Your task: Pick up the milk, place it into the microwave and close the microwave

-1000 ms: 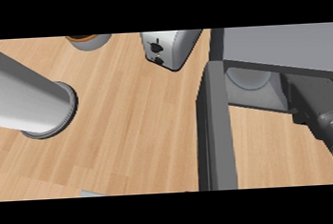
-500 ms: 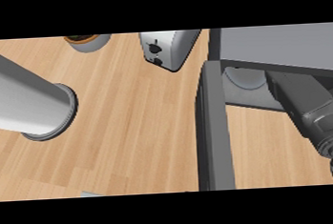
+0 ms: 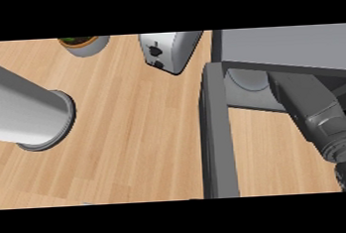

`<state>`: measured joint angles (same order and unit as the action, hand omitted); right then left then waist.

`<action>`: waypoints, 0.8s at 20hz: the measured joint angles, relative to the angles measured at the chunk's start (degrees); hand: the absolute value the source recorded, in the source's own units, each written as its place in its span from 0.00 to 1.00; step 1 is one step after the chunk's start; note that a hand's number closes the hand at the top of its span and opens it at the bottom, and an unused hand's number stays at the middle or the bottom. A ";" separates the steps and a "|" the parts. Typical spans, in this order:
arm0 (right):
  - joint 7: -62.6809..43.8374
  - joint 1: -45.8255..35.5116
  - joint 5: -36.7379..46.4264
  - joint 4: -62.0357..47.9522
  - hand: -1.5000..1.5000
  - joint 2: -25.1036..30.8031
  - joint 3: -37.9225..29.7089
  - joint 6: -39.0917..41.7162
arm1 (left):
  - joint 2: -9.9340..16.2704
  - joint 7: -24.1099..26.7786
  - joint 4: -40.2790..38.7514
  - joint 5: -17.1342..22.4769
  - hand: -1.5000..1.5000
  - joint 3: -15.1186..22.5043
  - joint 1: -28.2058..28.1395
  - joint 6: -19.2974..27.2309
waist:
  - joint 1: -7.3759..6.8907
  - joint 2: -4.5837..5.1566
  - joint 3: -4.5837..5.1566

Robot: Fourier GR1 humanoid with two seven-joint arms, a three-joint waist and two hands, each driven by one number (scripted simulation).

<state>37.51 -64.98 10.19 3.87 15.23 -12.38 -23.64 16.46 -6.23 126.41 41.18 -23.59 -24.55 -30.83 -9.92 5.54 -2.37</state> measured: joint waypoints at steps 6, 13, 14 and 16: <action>0.15 -0.45 0.27 -0.58 0.00 -1.19 -0.17 -2.13 | -1.60 0.12 -0.96 -1.96 0.00 1.70 -0.70 -0.72 | 1.51 -0.48 0.55; 0.17 -0.10 0.10 -0.91 0.00 -1.76 -0.47 1.86 | -4.32 1.45 -0.96 -4.97 0.00 4.67 -1.73 -3.05 | 3.41 -1.62 1.19; 0.37 0.22 -0.14 -0.84 0.00 -1.50 -0.68 3.48 | -4.56 1.77 -1.30 -5.22 0.00 5.16 -1.90 -3.86 | 3.71 -1.86 1.33; 0.40 0.41 -1.06 -0.64 0.00 -1.52 -1.50 7.33 | -5.40 2.02 -1.46 -6.55 0.00 7.02 -1.94 -5.08 | 4.48 -2.22 1.48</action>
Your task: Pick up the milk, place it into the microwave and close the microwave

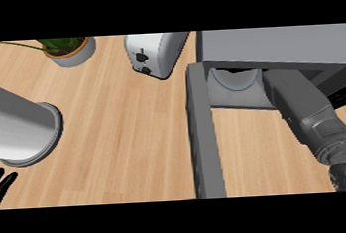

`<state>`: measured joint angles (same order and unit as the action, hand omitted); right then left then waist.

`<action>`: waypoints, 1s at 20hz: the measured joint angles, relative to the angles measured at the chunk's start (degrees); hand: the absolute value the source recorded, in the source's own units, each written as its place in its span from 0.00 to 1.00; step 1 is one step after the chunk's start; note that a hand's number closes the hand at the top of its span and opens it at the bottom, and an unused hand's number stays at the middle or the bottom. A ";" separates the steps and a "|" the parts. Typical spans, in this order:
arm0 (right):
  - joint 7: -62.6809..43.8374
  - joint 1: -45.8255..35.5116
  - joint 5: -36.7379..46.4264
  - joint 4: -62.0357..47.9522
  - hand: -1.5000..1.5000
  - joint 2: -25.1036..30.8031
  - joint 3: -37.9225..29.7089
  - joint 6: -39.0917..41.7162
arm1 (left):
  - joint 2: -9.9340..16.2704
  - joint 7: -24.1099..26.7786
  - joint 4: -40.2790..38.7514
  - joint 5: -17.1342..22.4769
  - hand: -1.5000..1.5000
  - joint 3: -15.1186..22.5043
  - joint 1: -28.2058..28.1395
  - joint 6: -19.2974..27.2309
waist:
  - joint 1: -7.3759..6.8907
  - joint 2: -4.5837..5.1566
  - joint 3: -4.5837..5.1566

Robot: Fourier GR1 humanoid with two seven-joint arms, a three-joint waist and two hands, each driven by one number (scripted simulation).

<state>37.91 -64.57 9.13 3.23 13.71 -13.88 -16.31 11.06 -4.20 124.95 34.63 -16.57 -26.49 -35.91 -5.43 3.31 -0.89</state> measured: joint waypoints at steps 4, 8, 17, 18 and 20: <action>1.06 1.44 -1.94 0.59 0.00 0.06 -1.66 9.05 | -1.45 0.51 -1.32 -2.76 0.00 3.75 -0.17 -2.93 | 1.33 -0.74 0.37; 3.69 3.94 -4.18 1.59 0.00 -1.32 -3.49 16.64 | -2.36 0.64 -3.65 -6.48 0.00 7.63 0.42 -5.91 | 2.69 -1.64 0.61; 8.89 13.22 -6.91 5.27 0.00 -6.18 -4.24 27.34 | -6.74 2.99 -8.11 -19.58 0.00 13.11 4.61 -6.90 | 5.49 -3.36 0.88; 9.16 14.60 -7.03 6.10 0.00 -6.46 -3.99 28.10 | -7.25 3.74 -8.57 -21.17 0.00 13.64 4.50 -7.01 | 5.71 -3.49 0.90; 9.86 17.42 -6.49 7.52 0.00 -8.15 -2.80 28.15 | -8.15 3.84 -10.06 -23.56 1.00 14.79 6.08 -6.35 | 6.41 -3.76 0.95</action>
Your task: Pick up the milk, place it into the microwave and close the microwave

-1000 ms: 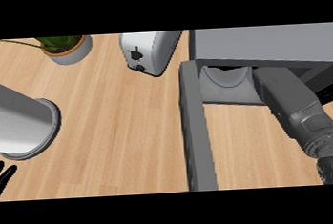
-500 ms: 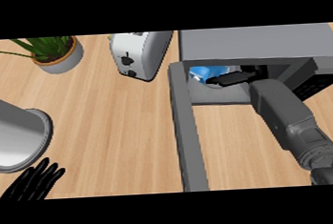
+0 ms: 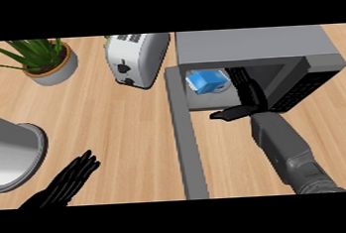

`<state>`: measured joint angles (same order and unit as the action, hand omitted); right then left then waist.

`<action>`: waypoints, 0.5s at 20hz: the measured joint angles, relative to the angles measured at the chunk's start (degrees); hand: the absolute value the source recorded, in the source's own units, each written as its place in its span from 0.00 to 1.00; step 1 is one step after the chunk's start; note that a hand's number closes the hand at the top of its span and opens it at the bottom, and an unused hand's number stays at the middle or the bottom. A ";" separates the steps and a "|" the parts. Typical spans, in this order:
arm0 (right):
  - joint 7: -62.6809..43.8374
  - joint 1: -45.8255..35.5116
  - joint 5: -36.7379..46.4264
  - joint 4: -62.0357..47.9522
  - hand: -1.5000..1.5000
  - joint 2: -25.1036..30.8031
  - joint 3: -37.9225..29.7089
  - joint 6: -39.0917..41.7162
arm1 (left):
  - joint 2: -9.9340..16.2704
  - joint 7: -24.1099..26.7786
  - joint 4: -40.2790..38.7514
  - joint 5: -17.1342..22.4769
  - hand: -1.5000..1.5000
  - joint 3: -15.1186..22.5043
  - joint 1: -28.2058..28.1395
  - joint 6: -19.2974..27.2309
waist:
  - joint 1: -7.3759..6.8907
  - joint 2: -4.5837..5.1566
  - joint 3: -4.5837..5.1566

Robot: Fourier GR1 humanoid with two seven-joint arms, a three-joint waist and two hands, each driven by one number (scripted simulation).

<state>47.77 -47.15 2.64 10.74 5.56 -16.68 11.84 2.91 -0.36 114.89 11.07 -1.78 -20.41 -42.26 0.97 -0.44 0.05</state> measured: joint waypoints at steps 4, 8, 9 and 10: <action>1.55 7.30 1.45 2.46 0.00 -0.30 2.37 -0.01 | -1.18 1.55 -3.67 -3.84 1.00 1.02 3.49 1.15 | 1.34 -0.39 0.08; 2.82 14.81 1.80 6.64 0.00 0.73 3.81 0.39 | -2.15 3.33 -6.89 -8.59 1.00 2.87 6.26 2.70 | 1.94 -0.52 0.13; 2.96 16.74 1.71 8.13 0.00 1.15 4.08 0.65 | -2.22 3.51 -7.76 -9.41 1.00 3.07 7.01 2.98 | 1.99 -0.52 0.13; 2.90 18.44 1.65 9.62 0.00 1.67 4.37 0.98 | -2.36 3.32 -8.75 -10.46 1.00 3.69 7.99 3.46 | 2.10 -0.51 0.14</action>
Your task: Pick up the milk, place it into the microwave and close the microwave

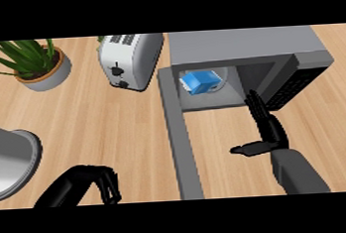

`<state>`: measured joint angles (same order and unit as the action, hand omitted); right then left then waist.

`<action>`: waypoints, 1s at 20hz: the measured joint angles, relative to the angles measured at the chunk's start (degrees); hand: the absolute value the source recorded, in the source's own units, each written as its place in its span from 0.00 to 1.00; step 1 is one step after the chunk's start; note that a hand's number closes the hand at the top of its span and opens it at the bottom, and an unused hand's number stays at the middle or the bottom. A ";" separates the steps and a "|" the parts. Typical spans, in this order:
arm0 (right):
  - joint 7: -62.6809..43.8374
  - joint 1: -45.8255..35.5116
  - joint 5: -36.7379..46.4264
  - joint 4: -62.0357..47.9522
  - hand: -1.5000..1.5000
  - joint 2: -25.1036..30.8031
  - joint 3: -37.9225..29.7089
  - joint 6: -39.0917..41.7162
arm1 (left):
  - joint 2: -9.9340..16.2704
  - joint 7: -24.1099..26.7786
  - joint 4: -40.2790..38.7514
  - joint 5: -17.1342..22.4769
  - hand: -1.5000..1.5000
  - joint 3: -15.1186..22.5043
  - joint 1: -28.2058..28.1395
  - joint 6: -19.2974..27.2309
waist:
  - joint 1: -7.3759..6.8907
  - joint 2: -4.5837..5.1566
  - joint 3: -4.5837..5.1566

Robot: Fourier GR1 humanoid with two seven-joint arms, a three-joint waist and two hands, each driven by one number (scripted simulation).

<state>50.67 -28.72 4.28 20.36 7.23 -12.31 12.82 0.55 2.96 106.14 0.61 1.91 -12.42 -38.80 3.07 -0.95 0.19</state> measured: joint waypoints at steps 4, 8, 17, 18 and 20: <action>0.36 8.20 -0.87 6.48 0.00 1.99 0.65 1.29 | -0.04 1.03 -3.15 -4.49 1.00 2.22 2.60 1.40 | 0.54 -0.05 0.04; -0.62 16.02 -2.88 14.93 0.00 3.84 0.83 2.76 | 0.04 3.31 -7.34 -8.95 1.00 4.99 6.33 3.27 | 0.80 0.07 0.09; -6.24 35.02 -10.70 39.00 0.00 8.68 1.28 9.81 | -0.47 8.69 -18.92 -14.11 1.00 16.30 13.69 15.09 | 0.18 0.52 0.07; -7.17 36.73 -12.12 41.86 0.00 9.62 0.84 10.70 | -0.49 9.26 -19.94 -13.86 1.00 17.86 14.19 16.36 | 0.08 0.55 0.05; -8.28 39.88 -13.99 46.96 0.00 10.40 0.95 11.89 | -0.42 11.26 -23.15 -13.36 1.00 21.35 15.87 20.05 | 0.07 0.63 0.05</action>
<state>42.39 11.16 -9.71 67.33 17.63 -11.36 24.71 0.13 14.21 82.99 -12.75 23.26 3.45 -18.75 3.14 -0.33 0.24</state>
